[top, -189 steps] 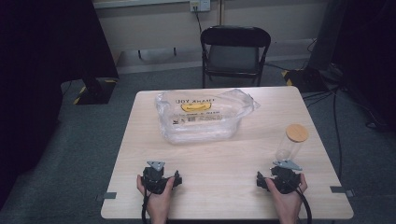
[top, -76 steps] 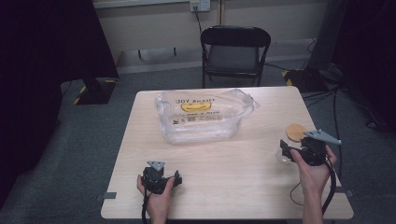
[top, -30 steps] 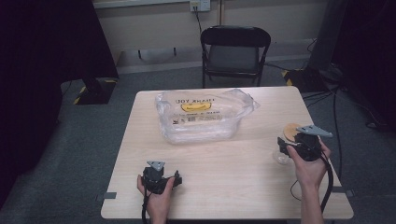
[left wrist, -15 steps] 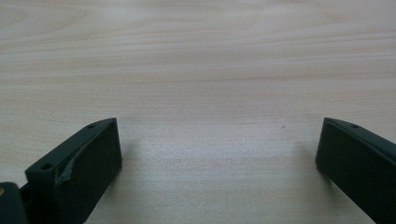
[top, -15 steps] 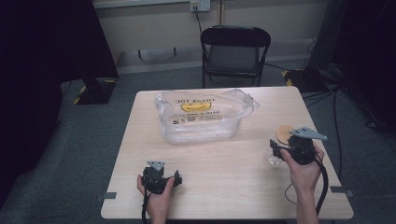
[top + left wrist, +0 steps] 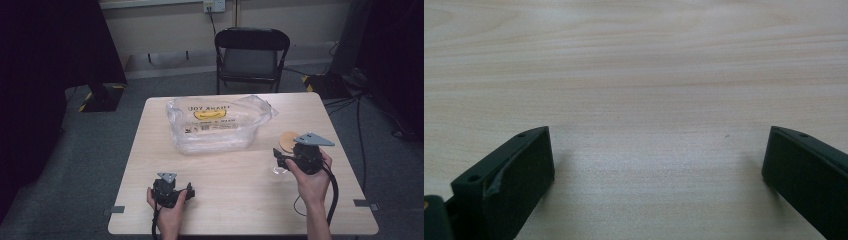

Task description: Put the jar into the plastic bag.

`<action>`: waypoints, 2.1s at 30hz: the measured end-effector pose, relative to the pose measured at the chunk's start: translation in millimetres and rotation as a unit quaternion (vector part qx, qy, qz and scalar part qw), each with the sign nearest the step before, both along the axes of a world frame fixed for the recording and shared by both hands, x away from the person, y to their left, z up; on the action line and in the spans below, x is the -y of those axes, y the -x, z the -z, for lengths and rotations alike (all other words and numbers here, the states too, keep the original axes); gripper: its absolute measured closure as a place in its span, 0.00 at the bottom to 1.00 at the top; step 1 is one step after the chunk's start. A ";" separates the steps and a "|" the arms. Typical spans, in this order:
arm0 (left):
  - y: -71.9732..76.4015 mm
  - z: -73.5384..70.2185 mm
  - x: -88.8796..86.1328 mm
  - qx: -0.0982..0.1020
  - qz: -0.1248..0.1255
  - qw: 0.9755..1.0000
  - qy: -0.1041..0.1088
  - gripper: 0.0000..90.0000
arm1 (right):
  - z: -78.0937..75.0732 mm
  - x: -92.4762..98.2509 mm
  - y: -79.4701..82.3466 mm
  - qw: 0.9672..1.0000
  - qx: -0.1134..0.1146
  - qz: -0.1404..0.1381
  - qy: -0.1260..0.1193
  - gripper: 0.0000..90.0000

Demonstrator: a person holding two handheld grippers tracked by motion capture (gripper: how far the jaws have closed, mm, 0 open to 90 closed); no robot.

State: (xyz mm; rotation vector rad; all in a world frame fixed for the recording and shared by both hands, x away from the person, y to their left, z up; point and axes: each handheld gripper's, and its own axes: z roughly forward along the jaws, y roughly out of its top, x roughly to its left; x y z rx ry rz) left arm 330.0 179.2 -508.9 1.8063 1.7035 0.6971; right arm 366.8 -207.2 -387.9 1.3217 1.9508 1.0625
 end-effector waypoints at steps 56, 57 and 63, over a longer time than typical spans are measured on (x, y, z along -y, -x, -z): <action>0.0 -0.1 0.0 0.000 0.000 1.000 0.000 0.00 | -81.1 -108.4 -63.9 0.995 0.042 -0.091 -0.001 0.29; 0.0 -0.1 0.0 0.000 0.000 1.000 0.000 0.00 | -81.4 -109.9 -66.6 0.995 0.041 -0.091 0.000 0.29; 0.0 0.0 0.1 0.000 0.000 1.000 0.001 0.00 | -84.4 -118.9 -82.9 0.995 0.037 -0.089 0.003 0.29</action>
